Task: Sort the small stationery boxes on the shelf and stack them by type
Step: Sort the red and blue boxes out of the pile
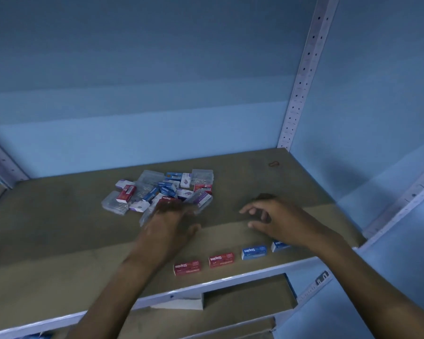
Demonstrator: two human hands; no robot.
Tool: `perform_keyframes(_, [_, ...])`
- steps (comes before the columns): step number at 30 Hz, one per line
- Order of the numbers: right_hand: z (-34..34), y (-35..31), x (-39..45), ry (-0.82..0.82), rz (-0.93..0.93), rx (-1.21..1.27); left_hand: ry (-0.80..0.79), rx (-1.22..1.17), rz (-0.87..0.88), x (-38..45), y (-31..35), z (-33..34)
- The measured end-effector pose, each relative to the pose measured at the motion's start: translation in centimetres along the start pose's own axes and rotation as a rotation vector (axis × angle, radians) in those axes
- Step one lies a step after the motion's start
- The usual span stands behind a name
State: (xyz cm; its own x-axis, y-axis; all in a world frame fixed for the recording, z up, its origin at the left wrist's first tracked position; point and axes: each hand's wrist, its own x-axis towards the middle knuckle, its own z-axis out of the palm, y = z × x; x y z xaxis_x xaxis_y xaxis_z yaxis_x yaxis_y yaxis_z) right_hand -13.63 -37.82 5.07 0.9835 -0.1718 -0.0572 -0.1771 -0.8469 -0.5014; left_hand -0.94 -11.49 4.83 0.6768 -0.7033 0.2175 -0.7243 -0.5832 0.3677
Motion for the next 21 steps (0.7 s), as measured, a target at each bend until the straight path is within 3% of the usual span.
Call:
perform_keyframes(4, [1.5, -2.7, 2.8, -0.011, 0.001, -0.054, -0.021, 0.015, -0.078, -1.2, -4.3, -2.2])
perform_keyframes(9, [4.4, -5.9, 7.6, 0.044, 0.171, -0.067, -0.054, 0.099, -0.037, -2.2, -8.5, -2.4])
perform_keyframes(21, [7.2, -7.3, 10.0, 0.059, 0.208, -0.165, 0.021, 0.057, 0.065, -1.5, -9.5, -0.8])
